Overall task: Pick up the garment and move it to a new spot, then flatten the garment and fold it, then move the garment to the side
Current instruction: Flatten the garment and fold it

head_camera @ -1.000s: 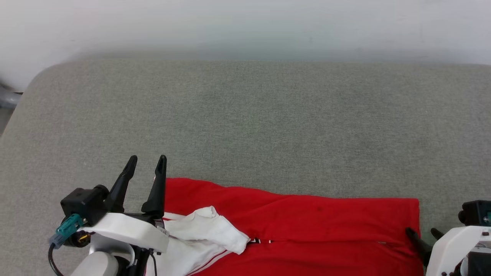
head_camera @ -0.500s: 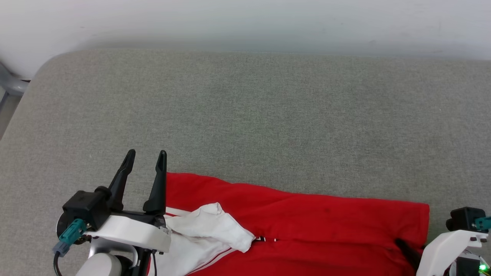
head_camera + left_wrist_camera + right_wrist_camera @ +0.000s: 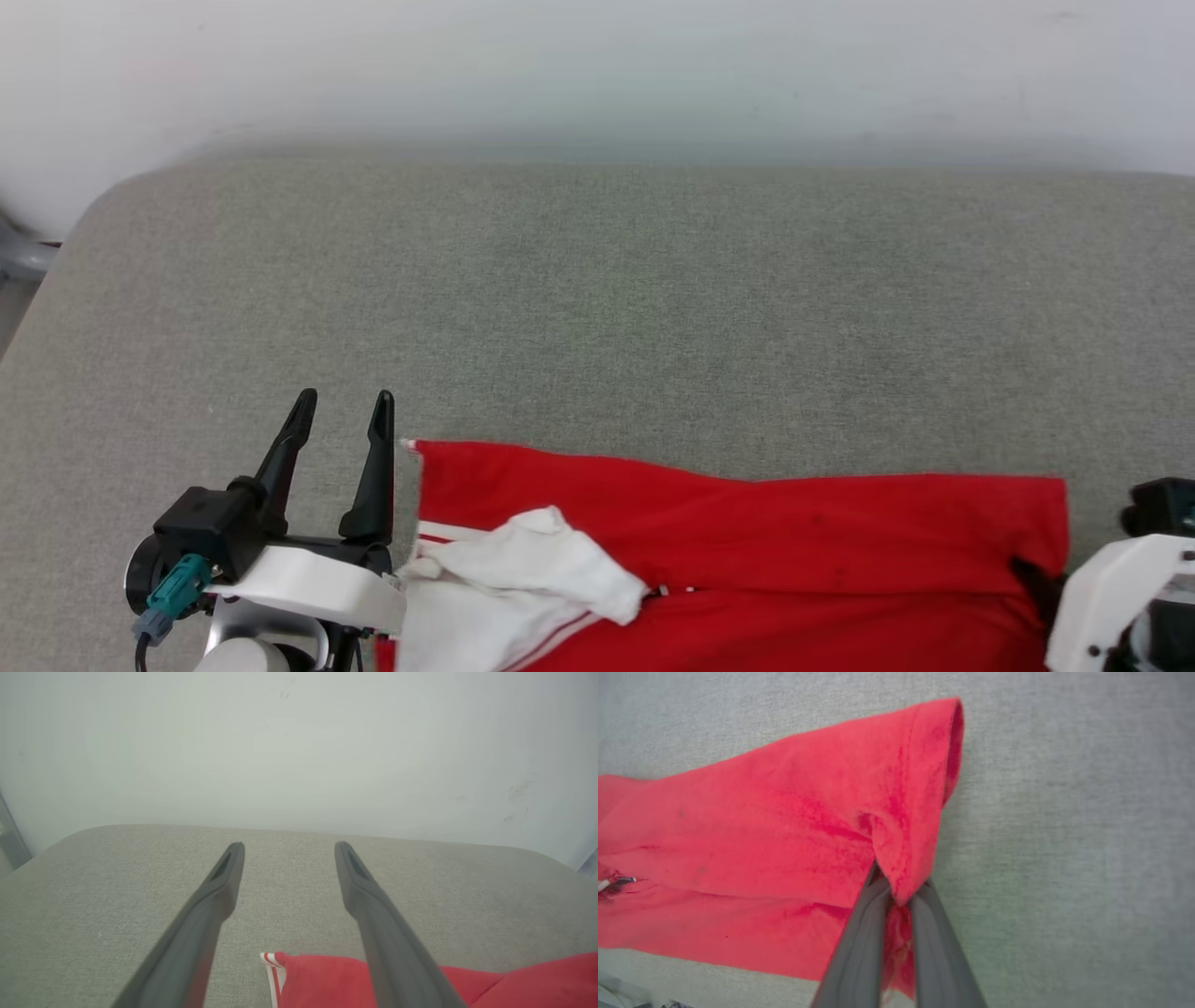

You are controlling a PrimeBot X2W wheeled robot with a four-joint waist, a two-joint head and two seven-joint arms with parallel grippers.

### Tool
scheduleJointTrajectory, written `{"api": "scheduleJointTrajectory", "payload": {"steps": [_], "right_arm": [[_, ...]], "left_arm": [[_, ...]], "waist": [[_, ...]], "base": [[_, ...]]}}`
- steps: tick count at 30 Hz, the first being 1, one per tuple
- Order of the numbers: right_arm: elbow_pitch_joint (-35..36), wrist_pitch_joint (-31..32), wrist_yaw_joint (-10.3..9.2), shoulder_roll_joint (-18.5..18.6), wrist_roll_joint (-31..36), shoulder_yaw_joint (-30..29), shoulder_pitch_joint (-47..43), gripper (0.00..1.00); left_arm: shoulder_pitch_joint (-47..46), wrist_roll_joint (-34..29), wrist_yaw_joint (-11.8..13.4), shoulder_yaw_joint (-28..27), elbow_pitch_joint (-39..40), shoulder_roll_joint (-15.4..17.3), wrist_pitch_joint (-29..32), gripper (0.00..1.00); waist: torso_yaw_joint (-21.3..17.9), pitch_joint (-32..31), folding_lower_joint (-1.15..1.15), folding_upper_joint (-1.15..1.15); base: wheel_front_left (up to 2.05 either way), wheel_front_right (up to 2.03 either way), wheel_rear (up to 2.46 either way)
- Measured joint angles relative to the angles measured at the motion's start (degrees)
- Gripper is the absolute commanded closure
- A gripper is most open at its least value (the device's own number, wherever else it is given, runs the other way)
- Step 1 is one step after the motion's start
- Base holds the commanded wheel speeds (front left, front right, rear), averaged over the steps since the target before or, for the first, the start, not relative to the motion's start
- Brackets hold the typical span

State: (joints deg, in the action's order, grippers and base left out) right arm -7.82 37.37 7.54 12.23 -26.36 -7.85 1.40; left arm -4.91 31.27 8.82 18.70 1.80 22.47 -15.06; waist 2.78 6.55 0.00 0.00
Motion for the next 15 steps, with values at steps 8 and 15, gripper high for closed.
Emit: {"api": "scheduleJointTrajectory", "payload": {"steps": [8,15], "right_arm": [[-0.2,3.1,-0.01,2.5,0.4,-10.5,-0.4,1.0],[0.5,13.1,-0.04,-2.7,-9.9,-15.8,0.3,1.0]], "left_arm": [[0.6,-0.7,0.5,0.4,0.3,0.0,0.0,0.0],[1.0,-0.8,0.8,1.0,0.2,0.0,0.0,0.0]], "waist": [[-1.2,-1.1,0.0,0.0],[-1.7,-1.9,0.0,0.0]], "base": [[0.0,0.0,0.0],[0.0,0.0,0.0]]}}
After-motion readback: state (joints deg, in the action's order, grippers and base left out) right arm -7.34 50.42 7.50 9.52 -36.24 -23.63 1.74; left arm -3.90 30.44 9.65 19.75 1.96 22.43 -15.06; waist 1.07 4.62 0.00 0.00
